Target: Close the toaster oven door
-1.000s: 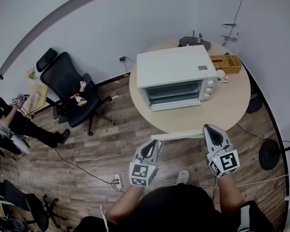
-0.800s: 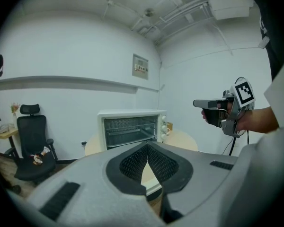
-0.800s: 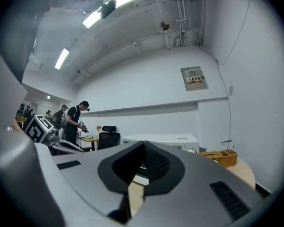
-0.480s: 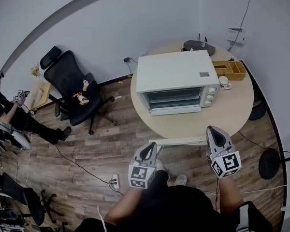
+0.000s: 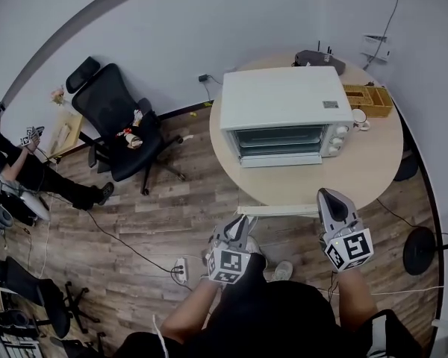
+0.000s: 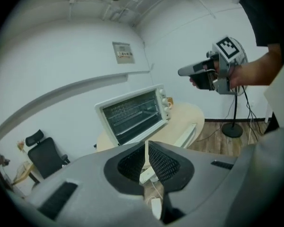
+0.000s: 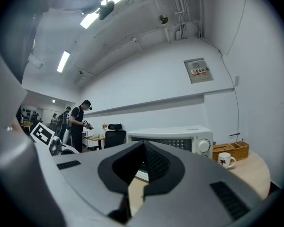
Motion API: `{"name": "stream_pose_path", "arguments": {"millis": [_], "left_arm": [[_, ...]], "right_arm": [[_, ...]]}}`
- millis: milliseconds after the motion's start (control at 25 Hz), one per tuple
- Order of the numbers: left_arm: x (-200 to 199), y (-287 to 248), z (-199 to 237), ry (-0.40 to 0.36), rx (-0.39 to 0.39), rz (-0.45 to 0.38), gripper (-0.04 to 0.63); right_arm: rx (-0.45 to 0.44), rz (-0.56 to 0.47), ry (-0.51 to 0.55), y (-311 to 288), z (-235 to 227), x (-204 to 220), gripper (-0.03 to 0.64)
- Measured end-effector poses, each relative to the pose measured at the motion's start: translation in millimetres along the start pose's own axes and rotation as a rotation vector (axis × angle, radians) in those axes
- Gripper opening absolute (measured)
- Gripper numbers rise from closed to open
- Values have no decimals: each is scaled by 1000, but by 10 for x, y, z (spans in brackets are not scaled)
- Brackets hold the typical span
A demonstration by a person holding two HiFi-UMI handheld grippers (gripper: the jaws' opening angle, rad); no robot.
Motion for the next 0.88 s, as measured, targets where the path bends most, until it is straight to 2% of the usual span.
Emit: {"name": "stream_pose_path", "arguments": {"millis": [320,600,720,880], "left_arm": [[319,-289,-72,-348,-32,163,171],[548,-545,-93,-674,-71,260,196],[624,-638,-113,-762,-73,282,196],[789,-780,-118,-821,-62,327,196]], "right_arm": [[-13,33,-3,75,35,134,-1],[-48,47,7,18,73,142,0],[-58,50,11,-10,78,141,0],[-72,52,12,-61,91,145,0]]}}
Point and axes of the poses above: the fingertips, and each gripper's own axes: y backward along the fingers, z to its left, x out of its underside, the point moved 6 cm from there along y, backward along the fingers, and after that the axes turned 5 degrees about z, right-handed, at the moved point
